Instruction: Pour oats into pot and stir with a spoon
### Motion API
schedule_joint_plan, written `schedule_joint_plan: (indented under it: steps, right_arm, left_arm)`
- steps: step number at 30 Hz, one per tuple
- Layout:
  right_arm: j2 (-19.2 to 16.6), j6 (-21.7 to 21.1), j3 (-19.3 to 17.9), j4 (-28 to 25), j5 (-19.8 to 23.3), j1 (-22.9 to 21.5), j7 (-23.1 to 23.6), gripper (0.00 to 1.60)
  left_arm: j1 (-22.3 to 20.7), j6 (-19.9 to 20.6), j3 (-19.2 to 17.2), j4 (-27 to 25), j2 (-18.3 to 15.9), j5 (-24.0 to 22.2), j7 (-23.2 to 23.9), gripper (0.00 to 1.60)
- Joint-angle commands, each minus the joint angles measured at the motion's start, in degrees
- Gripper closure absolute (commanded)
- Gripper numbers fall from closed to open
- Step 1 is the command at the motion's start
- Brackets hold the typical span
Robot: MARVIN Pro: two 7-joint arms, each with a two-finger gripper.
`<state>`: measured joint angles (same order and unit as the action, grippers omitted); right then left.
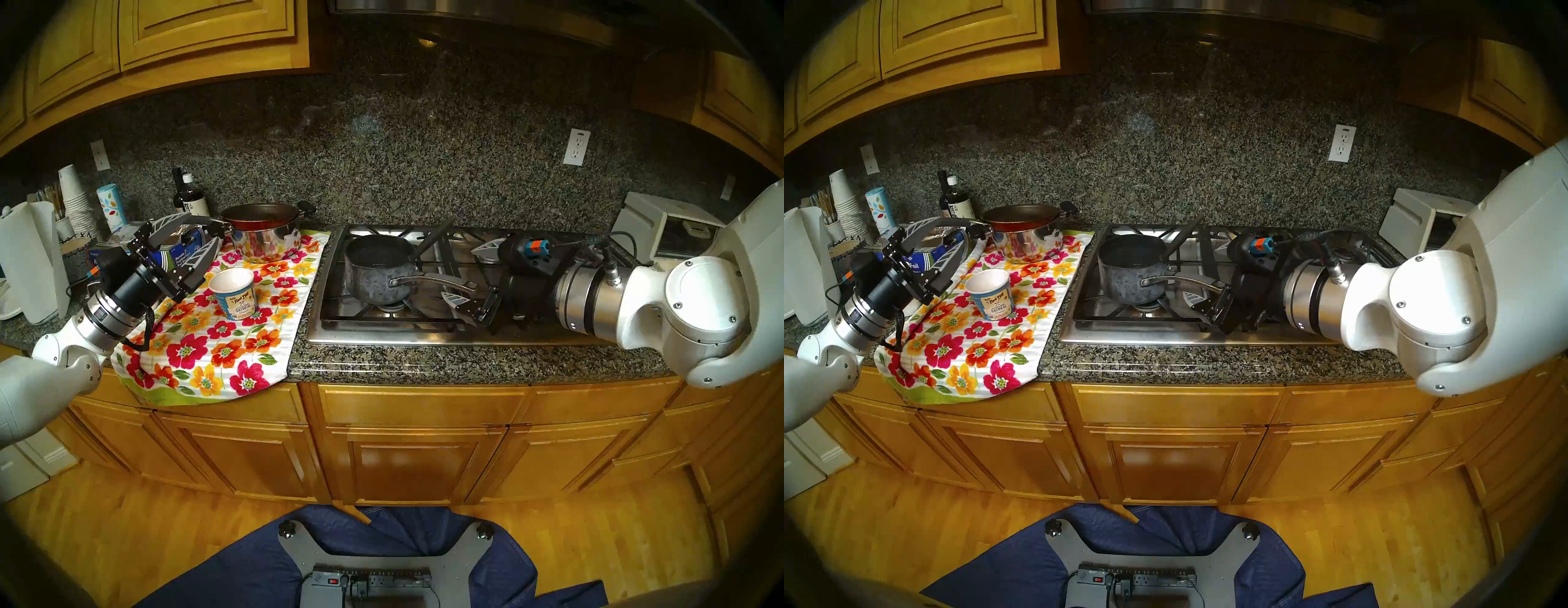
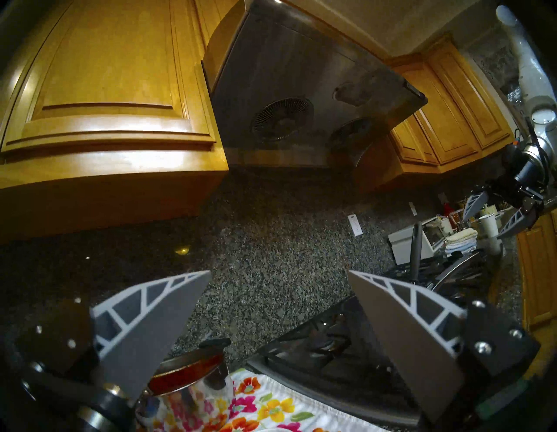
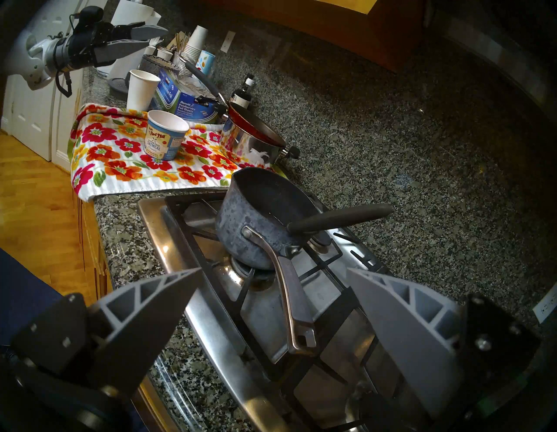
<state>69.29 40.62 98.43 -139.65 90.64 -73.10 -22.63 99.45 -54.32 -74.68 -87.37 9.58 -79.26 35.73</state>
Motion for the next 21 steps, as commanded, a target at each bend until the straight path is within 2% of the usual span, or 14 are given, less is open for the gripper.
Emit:
schedule_joint_plan:
  steps: [1, 8, 14, 21]
  right_arm:
    - [0.01, 0.14, -0.09, 0.44, 0.02, -0.83, -0.16, 0.00]
    - [0.02, 0.14, -0.09, 0.44, 0.02, -0.83, -0.16, 0.00]
    - [0.02, 0.14, -0.09, 0.44, 0.02, -0.84, -0.16, 0.00]
    - [0.02, 0.14, -0.09, 0.43, 0.03, -0.84, -0.16, 0.00]
  left_arm:
    - [0.68, 0.41, -2.31, -0.21, -2.00, -1.58, -1.10, 0.00]
    - [2.08, 2.41, -3.40, -0.05, -2.41, -2.77, -1.45, 0.00]
    - [3.91, 5.73, -4.45, 0.57, -2.66, -2.85, -0.63, 0.00]
    - [5.66, 5.63, -4.51, 0.86, -2.85, -1.30, 0.55, 0.00]
